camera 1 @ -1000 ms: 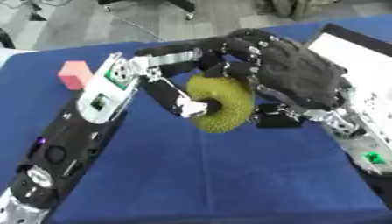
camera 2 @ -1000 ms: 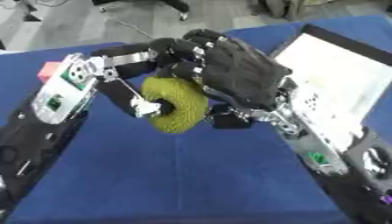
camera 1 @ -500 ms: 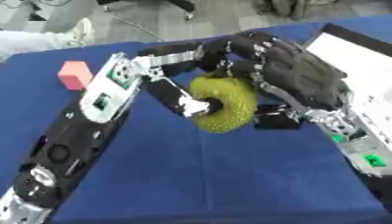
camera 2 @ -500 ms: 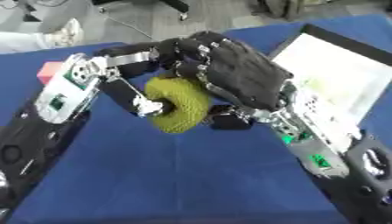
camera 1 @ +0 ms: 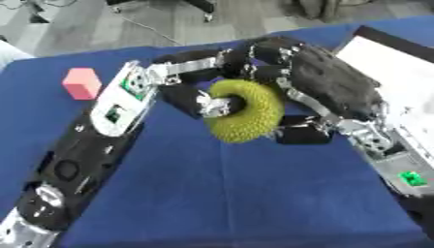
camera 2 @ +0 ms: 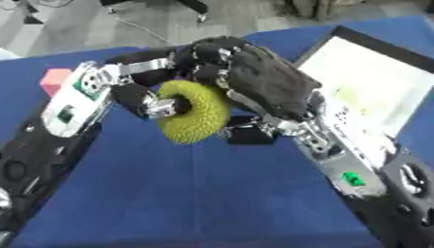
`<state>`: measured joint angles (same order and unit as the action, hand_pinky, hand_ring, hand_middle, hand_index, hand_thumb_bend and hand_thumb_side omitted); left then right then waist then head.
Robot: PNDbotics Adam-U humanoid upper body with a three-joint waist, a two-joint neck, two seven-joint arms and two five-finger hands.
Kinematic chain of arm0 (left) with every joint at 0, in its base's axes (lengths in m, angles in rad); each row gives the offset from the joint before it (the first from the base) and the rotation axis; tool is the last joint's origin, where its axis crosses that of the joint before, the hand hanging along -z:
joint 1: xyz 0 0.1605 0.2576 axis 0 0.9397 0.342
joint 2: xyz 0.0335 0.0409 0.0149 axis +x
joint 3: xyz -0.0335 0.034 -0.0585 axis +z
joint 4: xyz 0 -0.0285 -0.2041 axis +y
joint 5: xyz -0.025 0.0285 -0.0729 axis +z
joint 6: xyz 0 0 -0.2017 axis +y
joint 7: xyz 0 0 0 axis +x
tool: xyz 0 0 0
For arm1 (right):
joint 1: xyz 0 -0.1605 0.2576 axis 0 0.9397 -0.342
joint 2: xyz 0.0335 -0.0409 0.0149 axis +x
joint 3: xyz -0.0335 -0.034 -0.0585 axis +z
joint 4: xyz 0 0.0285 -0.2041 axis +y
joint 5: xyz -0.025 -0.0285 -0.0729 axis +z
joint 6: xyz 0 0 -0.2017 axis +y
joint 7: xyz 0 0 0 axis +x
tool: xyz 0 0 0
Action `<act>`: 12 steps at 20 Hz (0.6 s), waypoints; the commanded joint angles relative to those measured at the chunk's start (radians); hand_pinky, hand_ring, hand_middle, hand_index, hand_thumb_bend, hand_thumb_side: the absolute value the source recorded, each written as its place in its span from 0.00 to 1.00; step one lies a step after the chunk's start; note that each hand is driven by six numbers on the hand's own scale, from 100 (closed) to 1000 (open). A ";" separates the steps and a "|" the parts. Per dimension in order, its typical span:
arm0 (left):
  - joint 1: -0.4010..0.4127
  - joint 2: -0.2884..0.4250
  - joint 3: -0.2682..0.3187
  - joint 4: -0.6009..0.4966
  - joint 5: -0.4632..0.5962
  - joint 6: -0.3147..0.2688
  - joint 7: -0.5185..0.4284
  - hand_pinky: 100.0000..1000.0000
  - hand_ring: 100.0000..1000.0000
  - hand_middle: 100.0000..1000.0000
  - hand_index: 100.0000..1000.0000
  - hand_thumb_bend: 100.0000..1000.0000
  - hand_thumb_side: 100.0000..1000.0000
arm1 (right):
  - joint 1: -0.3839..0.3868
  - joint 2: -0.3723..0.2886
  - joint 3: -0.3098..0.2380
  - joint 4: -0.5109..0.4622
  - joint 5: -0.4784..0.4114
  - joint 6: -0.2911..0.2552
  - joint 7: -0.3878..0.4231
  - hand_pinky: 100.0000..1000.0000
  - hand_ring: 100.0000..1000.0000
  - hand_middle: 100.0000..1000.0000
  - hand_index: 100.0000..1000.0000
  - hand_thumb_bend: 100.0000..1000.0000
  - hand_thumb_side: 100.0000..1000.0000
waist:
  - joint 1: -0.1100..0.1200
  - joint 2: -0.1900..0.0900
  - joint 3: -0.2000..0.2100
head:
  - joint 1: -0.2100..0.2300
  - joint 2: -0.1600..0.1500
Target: Pick up the objects with one hand, pass them to the other hand, and then place them into the box on the other side of the table.
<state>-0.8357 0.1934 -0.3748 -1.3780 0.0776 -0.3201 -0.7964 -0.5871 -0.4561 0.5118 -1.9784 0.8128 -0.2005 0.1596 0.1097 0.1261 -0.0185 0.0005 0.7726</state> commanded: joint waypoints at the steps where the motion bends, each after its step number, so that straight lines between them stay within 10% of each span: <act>1: -0.024 0.001 0.020 0.000 0.018 -0.099 -0.111 0.56 0.44 0.49 0.64 0.00 0.71 | -0.010 -0.003 -0.002 -0.017 -0.002 0.001 -0.001 0.81 0.84 0.78 0.25 0.00 0.03 | -0.008 -0.009 0.001 | -0.003 -0.003; 12: -0.025 0.007 0.024 -0.022 0.055 -0.075 -0.111 0.58 0.46 0.51 0.66 0.00 0.77 | 0.006 0.009 0.008 0.093 -0.005 0.028 -0.052 0.79 0.87 0.77 0.26 0.00 0.11 | -0.007 -0.007 0.001 | -0.014 -0.003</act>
<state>-0.8340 0.1955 -0.3585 -1.3688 0.1154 -0.3007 -0.8160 -0.5802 -0.4407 0.5161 -1.9182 0.8109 -0.1810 0.1132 0.1095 0.1303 -0.0182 -0.0115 0.7726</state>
